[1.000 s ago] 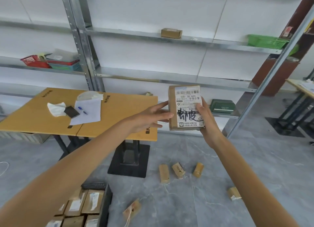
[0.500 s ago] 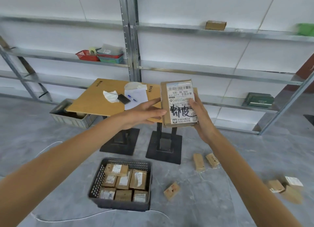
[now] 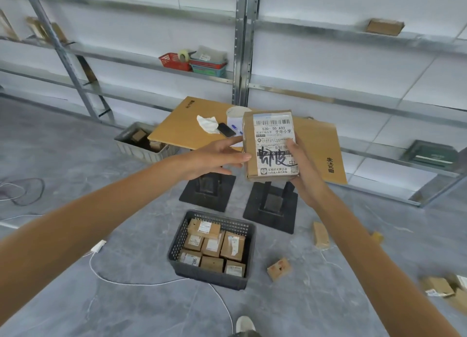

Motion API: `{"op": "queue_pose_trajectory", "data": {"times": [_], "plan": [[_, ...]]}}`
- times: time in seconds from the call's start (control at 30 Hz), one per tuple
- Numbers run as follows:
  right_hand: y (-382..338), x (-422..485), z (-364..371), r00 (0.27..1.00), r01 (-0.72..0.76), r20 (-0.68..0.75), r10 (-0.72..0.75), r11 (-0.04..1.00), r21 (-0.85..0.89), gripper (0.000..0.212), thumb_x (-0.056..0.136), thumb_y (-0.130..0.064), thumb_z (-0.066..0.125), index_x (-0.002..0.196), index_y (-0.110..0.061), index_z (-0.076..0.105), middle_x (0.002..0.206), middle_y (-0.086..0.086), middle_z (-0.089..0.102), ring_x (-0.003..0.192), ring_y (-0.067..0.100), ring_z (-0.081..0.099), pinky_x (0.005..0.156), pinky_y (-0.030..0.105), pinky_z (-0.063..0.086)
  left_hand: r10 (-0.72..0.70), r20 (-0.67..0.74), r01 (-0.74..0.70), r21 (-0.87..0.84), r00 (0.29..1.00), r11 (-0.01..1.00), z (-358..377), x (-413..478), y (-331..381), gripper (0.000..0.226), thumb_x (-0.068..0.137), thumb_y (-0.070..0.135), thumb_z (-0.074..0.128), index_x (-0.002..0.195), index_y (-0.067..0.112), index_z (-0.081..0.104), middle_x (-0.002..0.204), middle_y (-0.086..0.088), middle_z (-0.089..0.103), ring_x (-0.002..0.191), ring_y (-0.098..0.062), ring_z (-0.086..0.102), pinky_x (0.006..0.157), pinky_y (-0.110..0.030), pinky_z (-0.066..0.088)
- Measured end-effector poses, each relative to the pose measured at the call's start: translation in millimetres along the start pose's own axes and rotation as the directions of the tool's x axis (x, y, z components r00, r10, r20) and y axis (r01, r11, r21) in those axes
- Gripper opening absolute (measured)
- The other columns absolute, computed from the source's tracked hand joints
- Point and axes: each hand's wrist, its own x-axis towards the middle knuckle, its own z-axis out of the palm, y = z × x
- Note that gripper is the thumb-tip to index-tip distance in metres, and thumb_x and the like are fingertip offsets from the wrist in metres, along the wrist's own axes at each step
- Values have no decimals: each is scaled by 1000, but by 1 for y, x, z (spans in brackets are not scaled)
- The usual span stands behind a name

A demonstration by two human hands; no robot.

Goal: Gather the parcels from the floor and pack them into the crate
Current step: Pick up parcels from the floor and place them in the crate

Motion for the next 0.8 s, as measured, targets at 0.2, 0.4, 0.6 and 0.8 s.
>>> {"op": "queue_pose_trajectory", "data": {"times": [0.2, 0.4, 0.6, 0.8], "plan": [[24, 34, 23, 998, -57, 8, 57, 998, 14, 44, 97, -39, 44, 139, -29, 39, 122, -4, 66, 104, 16, 67, 73, 31, 57, -33, -27, 32, -30, 999, 999, -33, 14, -22, 84, 71, 46, 71, 144, 38, 30, 110, 16, 69, 105, -4, 63, 100, -39, 45], [69, 84, 40, 986, -162, -23, 165, 982, 93, 47, 98, -37, 43, 142, -24, 34, 130, 4, 60, 116, 24, 60, 92, 45, 52, -110, -1, 110, -95, 994, 989, -73, 63, -59, 58, 84, 34, 67, 135, 36, 40, 115, 10, 66, 106, -6, 63, 104, -43, 43], [144, 149, 68, 937, -346, -15, 350, 932, 107, 48, 97, -42, 42, 142, -27, 34, 131, 2, 60, 116, 24, 60, 100, 56, 44, -254, -29, 239, -243, 967, 940, -114, 130, -116, 43, 86, 35, 65, 124, 26, 49, 116, -1, 67, 112, -18, 61, 105, -50, 41], [247, 187, 104, 854, -519, 1, 519, 853, 48, 45, 90, -53, 45, 133, -52, 37, 127, -17, 60, 112, 7, 61, 87, 38, 55, -365, -44, 335, -306, 930, 891, -147, 179, -229, 48, 85, 27, 68, 127, 26, 44, 114, 4, 64, 102, -10, 63, 90, -35, 52]]}}
